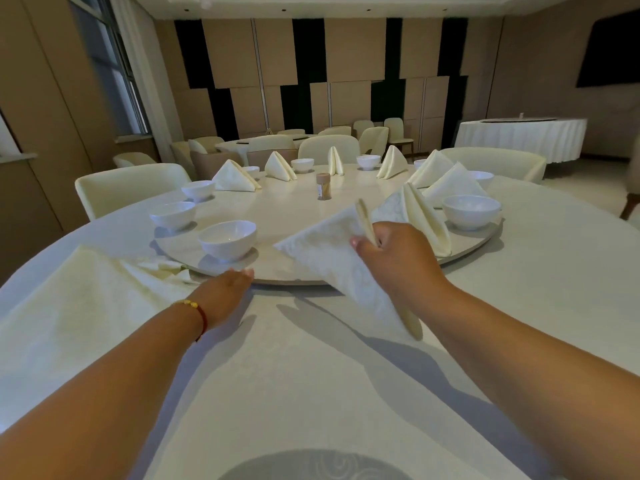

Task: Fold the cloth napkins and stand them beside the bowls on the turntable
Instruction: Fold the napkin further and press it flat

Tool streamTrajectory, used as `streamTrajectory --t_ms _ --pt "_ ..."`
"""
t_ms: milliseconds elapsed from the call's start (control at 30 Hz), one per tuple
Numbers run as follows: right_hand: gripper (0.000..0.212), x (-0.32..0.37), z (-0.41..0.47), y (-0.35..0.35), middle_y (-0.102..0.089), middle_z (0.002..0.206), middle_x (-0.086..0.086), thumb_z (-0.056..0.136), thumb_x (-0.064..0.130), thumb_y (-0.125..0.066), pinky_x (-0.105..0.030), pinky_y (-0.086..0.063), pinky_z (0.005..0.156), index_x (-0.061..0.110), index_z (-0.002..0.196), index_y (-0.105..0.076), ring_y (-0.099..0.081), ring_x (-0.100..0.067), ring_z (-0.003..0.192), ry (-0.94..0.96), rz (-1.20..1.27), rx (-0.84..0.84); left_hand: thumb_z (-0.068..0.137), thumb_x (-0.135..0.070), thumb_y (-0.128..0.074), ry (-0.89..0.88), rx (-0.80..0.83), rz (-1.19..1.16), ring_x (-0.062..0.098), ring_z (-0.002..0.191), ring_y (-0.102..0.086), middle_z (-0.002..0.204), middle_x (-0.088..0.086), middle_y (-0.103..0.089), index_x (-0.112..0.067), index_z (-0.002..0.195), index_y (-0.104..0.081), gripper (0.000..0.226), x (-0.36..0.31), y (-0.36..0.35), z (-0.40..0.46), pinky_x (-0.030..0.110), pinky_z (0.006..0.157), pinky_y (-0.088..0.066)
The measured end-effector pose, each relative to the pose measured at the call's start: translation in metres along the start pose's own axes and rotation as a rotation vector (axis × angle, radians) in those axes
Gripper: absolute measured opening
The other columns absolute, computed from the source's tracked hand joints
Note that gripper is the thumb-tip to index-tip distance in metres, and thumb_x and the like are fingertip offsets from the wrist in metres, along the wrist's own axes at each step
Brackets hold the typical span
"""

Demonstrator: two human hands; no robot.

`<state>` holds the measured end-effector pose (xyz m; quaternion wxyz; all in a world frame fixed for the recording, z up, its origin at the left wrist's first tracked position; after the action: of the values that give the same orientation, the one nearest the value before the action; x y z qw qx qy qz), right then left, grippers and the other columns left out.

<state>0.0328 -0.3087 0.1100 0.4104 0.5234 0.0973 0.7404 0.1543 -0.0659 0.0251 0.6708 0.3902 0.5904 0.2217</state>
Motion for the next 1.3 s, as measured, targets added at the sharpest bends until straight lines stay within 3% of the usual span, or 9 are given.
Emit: streamTrajectory --t_ms 200,400,533,633,867,1067,1133,1200,1300 --pt "0.042 -0.007 0.044 -0.012 -0.037 0.056 0.002 0.096 0.033 -0.051 -0.027 -0.025 0.049 0.015 0.061 -0.037 -0.036 -0.014 0.051 -0.055 -0.031 -0.071 0.105 -0.029 -0.026 -0.082 0.006 0.205 0.025 0.136 -0.033 0.147 0.014 -0.04 -0.005 0.137 -0.045 0.044 -0.018 -0.01 -0.006 0.031 0.108 -0.022" --pt "0.032 -0.002 0.08 -0.048 -0.048 0.069 0.002 0.098 0.026 -0.048 -0.025 -0.028 0.053 0.017 0.068 -0.044 -0.046 -0.017 0.065 -0.105 -0.059 -0.064 0.063 -0.089 0.004 -0.228 0.026 0.468 0.026 0.134 -0.033 0.143 0.005 -0.042 -0.016 0.14 -0.043 0.116 -0.02 -0.03 0.007 0.044 0.11 -0.021" --pt "0.025 -0.016 0.102 -0.069 -0.065 0.107 -0.009 0.099 0.021 -0.045 -0.027 -0.038 0.074 0.005 0.109 -0.062 -0.059 -0.025 0.095 -0.244 -0.052 -0.051 0.089 -0.063 -0.004 -0.236 0.037 0.551 0.02 0.124 -0.042 0.126 -0.001 -0.047 -0.024 0.13 -0.046 0.071 -0.027 -0.039 0.013 0.048 0.109 -0.024" --pt "0.026 -0.023 0.112 -0.078 -0.063 0.116 -0.011 0.099 0.017 -0.043 -0.028 -0.039 0.078 0.004 0.115 -0.06 -0.06 -0.028 0.106 -0.319 -0.041 -0.043 0.099 -0.052 -0.013 -0.262 0.047 0.501 0.021 0.121 -0.044 0.126 -0.001 -0.047 -0.025 0.131 -0.045 0.053 -0.035 -0.046 0.01 0.05 0.111 -0.023" --pt "0.034 -0.019 0.126 -0.072 -0.063 0.115 -0.011 0.103 0.027 -0.038 -0.028 -0.037 0.076 0.003 0.114 -0.059 -0.06 -0.028 0.106 -0.361 -0.043 -0.158 0.101 -0.049 -0.013 -0.37 0.095 0.578 0.014 0.142 -0.022 0.153 -0.006 -0.025 -0.025 0.152 -0.019 0.057 -0.055 -0.068 -0.002 0.047 0.119 -0.001" --pt "0.03 -0.048 0.117 -0.083 -0.064 0.112 -0.012 0.101 0.028 -0.043 -0.029 -0.038 0.07 0.004 0.111 -0.057 -0.06 -0.027 0.096 -0.372 -0.139 -0.103 0.101 -0.047 -0.012 -0.432 0.091 0.547 0.012 0.142 -0.022 0.152 -0.007 -0.029 -0.027 0.15 -0.023 0.054 -0.073 -0.076 -0.005 0.047 0.119 0.0" --pt "0.032 -0.055 0.113 -0.077 -0.063 0.107 -0.009 0.099 0.037 -0.046 -0.028 -0.037 0.065 0.008 0.107 -0.055 -0.055 -0.023 0.083 -0.348 -0.136 -0.092 0.1 -0.049 -0.012 -0.438 0.089 0.493 0.014 0.131 -0.036 0.137 -0.005 -0.045 -0.031 0.139 -0.042 0.051 -0.079 -0.075 -0.003 0.048 0.118 -0.009" --pt "0.038 -0.062 0.107 -0.069 -0.062 0.106 -0.007 0.095 0.047 -0.049 -0.028 -0.036 0.06 0.011 0.107 -0.049 -0.053 -0.021 0.08 -0.325 -0.132 -0.055 0.096 -0.054 -0.009 -0.46 0.052 0.414 0.016 0.106 -0.048 0.104 -0.004 -0.055 -0.034 0.102 -0.055 0.051 -0.088 -0.072 0.002 0.047 0.108 -0.027" --pt "0.064 -0.073 0.089 -0.059 -0.058 0.122 -0.007 0.091 0.053 -0.053 -0.032 -0.044 0.075 0.012 0.137 -0.036 -0.058 -0.027 0.106 -0.275 -0.128 0.039 0.088 -0.07 -0.008 -0.432 -0.058 0.16 0.029 0.095 -0.054 0.09 0.008 -0.056 -0.02 0.086 -0.05 0.066 -0.097 -0.064 0.013 0.043 0.089 -0.044"
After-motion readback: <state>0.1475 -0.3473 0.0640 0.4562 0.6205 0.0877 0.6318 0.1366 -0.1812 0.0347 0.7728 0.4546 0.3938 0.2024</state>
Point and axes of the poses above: each hand's wrist, its own z-axis towards the middle knuckle, its own y-axis out of the back of the hand, x = y × z, the point moved 9 cm from there along z, towards the middle knuckle
